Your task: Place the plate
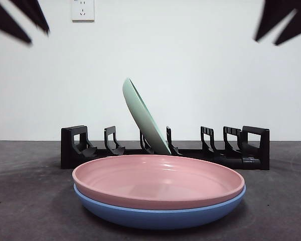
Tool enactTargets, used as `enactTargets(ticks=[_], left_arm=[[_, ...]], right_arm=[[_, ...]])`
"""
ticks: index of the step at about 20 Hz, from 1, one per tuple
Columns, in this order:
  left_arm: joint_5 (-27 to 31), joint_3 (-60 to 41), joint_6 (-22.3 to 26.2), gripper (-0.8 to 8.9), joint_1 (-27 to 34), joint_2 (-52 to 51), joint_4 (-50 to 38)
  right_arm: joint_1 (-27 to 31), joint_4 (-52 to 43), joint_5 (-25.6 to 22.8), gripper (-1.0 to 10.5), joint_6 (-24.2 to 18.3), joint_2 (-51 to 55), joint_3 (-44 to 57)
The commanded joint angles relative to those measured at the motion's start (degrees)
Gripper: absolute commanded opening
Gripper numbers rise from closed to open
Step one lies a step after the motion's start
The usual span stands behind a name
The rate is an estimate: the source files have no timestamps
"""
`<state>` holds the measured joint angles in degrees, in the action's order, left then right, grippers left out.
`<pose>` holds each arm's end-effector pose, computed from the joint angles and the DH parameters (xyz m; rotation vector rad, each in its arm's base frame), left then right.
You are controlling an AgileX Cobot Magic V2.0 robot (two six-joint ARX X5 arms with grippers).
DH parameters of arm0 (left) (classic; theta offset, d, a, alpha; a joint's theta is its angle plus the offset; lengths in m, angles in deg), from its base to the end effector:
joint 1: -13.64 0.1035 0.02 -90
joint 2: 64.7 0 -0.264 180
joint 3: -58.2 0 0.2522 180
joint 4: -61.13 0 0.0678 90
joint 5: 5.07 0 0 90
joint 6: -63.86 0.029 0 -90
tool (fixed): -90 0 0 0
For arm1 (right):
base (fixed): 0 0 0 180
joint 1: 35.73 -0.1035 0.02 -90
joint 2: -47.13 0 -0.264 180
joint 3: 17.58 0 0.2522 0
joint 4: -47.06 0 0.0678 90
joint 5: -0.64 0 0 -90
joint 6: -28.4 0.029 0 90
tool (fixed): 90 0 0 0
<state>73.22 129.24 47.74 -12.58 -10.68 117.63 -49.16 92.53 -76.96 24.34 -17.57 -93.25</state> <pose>0.1591 -0.0849 0.3298 -0.1716 0.7787 -0.5319 0.2261 0.0604 0.3357 -0.0730 0.5914 0.4584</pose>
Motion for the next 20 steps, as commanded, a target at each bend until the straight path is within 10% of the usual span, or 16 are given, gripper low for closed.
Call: enactTargets(ticks=[1, 9, 20], left_arm=[[0.3, 4.6, 12.1, 1.60, 0.8, -2.7, -0.3], [5.2, 6.1, 22.4, 1.66, 4.9, -15.2, 10.8], [6.2, 6.1, 19.5, 1.65, 5.0, -23.1, 17.7]], right_arm=[[-2.9, -1.9, 1.7, 2.5, 5.9, -0.7, -1.1], [-9.7, 9.0, 9.5, 2.5, 13.7, -20.7, -23.4], [-17.0, 16.8, 14.9, 2.5, 18.7, -50.7, -54.7]])
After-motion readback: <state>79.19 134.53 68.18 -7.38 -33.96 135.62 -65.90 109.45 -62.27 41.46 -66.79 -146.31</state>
